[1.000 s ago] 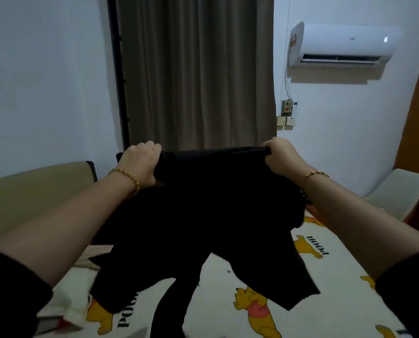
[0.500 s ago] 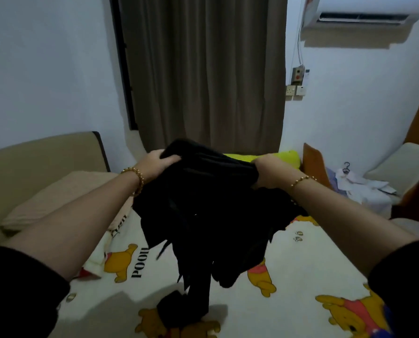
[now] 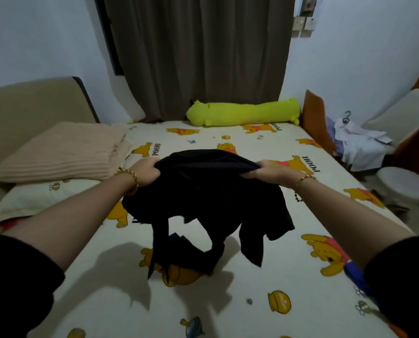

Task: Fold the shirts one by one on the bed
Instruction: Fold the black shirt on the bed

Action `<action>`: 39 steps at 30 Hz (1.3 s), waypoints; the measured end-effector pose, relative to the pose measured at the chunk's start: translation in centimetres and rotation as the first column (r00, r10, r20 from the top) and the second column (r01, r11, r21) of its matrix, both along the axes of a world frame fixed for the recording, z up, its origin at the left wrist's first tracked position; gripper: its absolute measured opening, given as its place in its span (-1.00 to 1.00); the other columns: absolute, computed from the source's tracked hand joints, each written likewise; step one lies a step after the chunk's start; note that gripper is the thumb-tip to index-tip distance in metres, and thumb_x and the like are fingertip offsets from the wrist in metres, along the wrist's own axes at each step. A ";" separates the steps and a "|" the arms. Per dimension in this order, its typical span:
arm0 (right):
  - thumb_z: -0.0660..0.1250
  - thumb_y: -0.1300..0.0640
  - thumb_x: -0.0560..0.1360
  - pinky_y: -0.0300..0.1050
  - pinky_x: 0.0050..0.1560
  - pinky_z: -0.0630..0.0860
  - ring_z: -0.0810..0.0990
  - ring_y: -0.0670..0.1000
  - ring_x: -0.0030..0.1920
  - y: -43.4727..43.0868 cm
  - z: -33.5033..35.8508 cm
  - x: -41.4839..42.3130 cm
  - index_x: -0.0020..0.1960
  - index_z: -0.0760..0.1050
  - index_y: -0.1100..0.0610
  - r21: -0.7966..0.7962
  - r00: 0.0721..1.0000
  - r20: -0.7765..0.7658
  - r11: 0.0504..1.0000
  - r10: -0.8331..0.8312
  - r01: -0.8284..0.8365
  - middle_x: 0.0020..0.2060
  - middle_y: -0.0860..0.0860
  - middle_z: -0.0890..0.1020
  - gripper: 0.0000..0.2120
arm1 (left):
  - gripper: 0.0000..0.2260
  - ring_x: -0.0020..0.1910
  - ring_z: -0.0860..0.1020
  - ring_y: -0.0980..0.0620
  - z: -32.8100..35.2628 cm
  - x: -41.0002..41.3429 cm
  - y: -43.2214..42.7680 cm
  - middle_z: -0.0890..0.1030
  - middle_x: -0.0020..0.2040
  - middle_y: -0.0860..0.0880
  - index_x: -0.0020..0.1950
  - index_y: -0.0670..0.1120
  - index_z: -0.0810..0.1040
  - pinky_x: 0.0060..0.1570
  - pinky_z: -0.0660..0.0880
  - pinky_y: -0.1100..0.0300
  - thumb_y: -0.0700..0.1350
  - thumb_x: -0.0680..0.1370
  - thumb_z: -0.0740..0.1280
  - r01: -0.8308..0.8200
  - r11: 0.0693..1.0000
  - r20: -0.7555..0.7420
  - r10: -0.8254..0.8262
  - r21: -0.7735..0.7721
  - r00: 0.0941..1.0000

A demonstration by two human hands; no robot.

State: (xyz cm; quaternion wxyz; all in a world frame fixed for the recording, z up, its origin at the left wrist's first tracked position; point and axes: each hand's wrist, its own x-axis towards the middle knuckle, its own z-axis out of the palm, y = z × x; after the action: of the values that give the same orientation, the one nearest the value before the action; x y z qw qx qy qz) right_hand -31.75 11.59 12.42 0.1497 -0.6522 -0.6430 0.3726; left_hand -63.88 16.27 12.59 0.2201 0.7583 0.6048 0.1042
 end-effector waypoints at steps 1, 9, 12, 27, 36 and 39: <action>0.41 -0.11 0.44 -0.17 -0.09 0.50 0.63 0.02 -0.10 0.1 -0.5 0.1 0.11 0.56 0.14 -0.056 0.999 0.006 0.998 0.035 -0.035 -0.08 0.03 0.66 -0.62 | -0.86 -0.25 0.47 -0.01 -0.7 0.0 0.2 0.54 -0.07 -0.15 0.03 -0.16 0.51 -0.32 0.30 0.19 -0.24 0.56 0.17 -0.019 0.997 0.052 0.023 -0.068 0.998; 0.47 0.00 0.36 -0.15 -0.26 0.44 0.53 0.06 -0.21 5.6 -4.1 0.3 -0.09 0.49 0.16 -0.097 0.758 0.625 0.982 0.188 -0.163 -0.19 0.07 0.57 -0.72 | -0.51 -0.01 0.57 0.02 -4.0 2.7 5.2 0.61 0.00 0.04 0.08 0.03 0.53 -0.05 0.47 0.21 0.21 0.26 0.53 0.307 0.923 -0.336 -0.373 -0.233 0.865; 0.35 0.05 0.42 -0.12 -0.25 0.46 0.55 0.08 -0.19 10.9 -3.7 1.0 -0.03 0.52 0.15 0.035 0.750 0.657 0.990 0.078 -0.134 -0.19 0.07 0.54 -0.80 | -0.87 0.02 0.59 -0.07 -4.0 4.6 9.5 0.60 0.02 -0.04 -0.07 0.04 0.52 -0.13 0.47 0.16 0.06 0.47 0.36 0.375 0.926 -0.662 -0.311 -0.048 0.682; 0.26 0.24 0.46 -0.13 -0.39 0.26 0.53 0.17 -0.30 39.5 17.2 2.7 -0.15 0.25 0.09 0.910 0.741 0.378 0.368 -0.554 -0.190 -0.35 -0.01 0.41 -0.82 | -0.92 -0.42 0.53 -0.12 18.1 4.5 39.2 0.54 -0.37 -0.11 -0.19 -0.15 0.48 -0.50 0.23 0.21 -0.22 0.49 0.32 0.176 0.345 -0.274 0.260 0.922 0.926; 0.53 0.26 0.16 0.02 -0.21 0.48 0.56 0.16 -0.20 39.4 -6.4 3.3 0.03 0.53 0.17 0.753 0.626 0.644 0.509 -0.440 -0.417 -0.19 0.09 0.55 -0.55 | -0.65 -0.42 0.49 -0.11 -6.2 2.7 38.9 0.51 -0.35 -0.12 -0.20 -0.14 0.55 -0.43 0.41 0.12 -0.33 0.11 0.55 0.440 0.418 -0.530 0.127 0.795 0.838; 0.61 0.28 -0.04 0.08 -0.27 0.53 0.58 0.20 -0.21 34.6 -19.2 3.6 -0.08 0.59 0.18 0.595 0.575 0.749 0.715 -0.329 -0.366 -0.20 0.15 0.58 -0.47 | -0.59 -0.27 0.57 -0.12 -19.8 2.4 34.7 0.60 -0.18 -0.14 -0.17 -0.09 0.62 -0.26 0.53 0.04 -0.26 0.04 0.61 0.472 0.594 -0.606 0.033 0.652 0.795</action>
State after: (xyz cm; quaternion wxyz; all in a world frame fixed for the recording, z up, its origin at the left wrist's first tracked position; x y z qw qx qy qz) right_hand -28.11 46.17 -6.79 0.0656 -0.6318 -0.7335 -0.2419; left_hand -61.45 50.96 -7.18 -0.3050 0.8436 0.4309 0.0982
